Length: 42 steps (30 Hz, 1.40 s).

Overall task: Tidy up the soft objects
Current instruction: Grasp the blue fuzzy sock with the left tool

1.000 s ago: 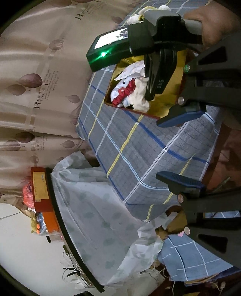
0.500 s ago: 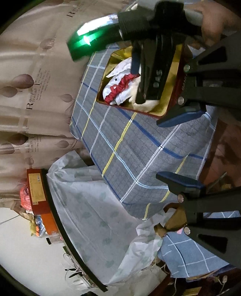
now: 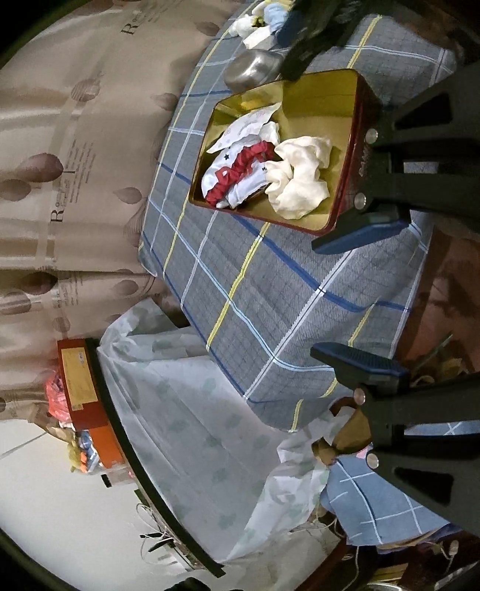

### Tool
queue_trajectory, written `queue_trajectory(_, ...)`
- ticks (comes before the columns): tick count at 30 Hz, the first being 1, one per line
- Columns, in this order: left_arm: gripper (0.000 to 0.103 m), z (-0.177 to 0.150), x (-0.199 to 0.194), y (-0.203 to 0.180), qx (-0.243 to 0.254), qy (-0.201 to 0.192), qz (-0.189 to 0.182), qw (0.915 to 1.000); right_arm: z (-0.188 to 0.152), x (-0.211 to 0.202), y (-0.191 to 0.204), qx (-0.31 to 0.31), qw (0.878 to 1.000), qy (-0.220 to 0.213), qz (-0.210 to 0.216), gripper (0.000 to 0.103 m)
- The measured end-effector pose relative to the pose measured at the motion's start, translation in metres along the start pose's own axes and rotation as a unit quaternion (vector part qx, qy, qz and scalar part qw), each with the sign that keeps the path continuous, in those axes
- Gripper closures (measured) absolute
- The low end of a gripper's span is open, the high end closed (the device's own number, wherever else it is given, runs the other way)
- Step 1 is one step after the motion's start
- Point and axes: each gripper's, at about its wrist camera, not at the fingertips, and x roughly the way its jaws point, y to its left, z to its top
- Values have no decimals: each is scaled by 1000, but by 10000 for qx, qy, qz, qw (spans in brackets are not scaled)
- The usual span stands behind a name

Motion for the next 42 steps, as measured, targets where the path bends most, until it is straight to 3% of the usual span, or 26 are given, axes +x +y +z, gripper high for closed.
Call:
queue_trajectory(4,52,-2,-4,-6,123,-63,3,9999,-38,-19,-66,107,9958,133,-898,12)
queue_trajectory(11,52,-10,-17,-34,618,-252,-227,9975,-82,-54,-193,366,9644,471,-2575,4)
queue_trajectory(15,52,-21,-33,-69,1259,-376,-718,9887,-98,-61,-250,688,9526,689,-2882,4)
queue_trajectory(18,52,-28,-43,-98,1788,-405,-1128,9766,-99,-69,-274,1226,9589,542,-2502,4)
queue_trajectory(22,52,-28,-51,-147,2411,-296,-1796,9533,-100,-66,-272,1217,9624,587,-2355,4)
queue_trajectory(25,52,-24,-57,-182,2760,-386,-2062,9380,-101,-59,-269,1068,9666,691,-2223,2)
queue_trajectory(30,52,-5,-43,-248,3250,-23,-2749,9049,-103,-52,-269,1057,9689,774,-2101,2)
queue_trajectory(34,52,12,-31,-304,3840,-89,-3005,8730,-104,-52,-272,1126,9723,766,-1898,1)
queue_trajectory(36,52,22,-24,-324,4003,-73,-3128,8613,-104,-51,-271,1106,9735,796,-1835,1)
queue_trajectory(37,52,27,-19,-339,4150,-31,-3286,8484,-104,-50,-270,1099,9743,796,-1799,1)
queue_trajectory(39,52,34,-10,-360,4362,56,-3389,8336,-104,-51,-270,1092,9758,754,-1737,1)
queue_trajectory(41,52,38,2,-384,4648,282,-3517,8121,-105,-54,-269,1108,9768,688,-1698,1)
queue_trajectory(42,52,39,7,-392,4725,341,-3528,8069,-105,-55,-270,1135,9773,661,-1660,1)
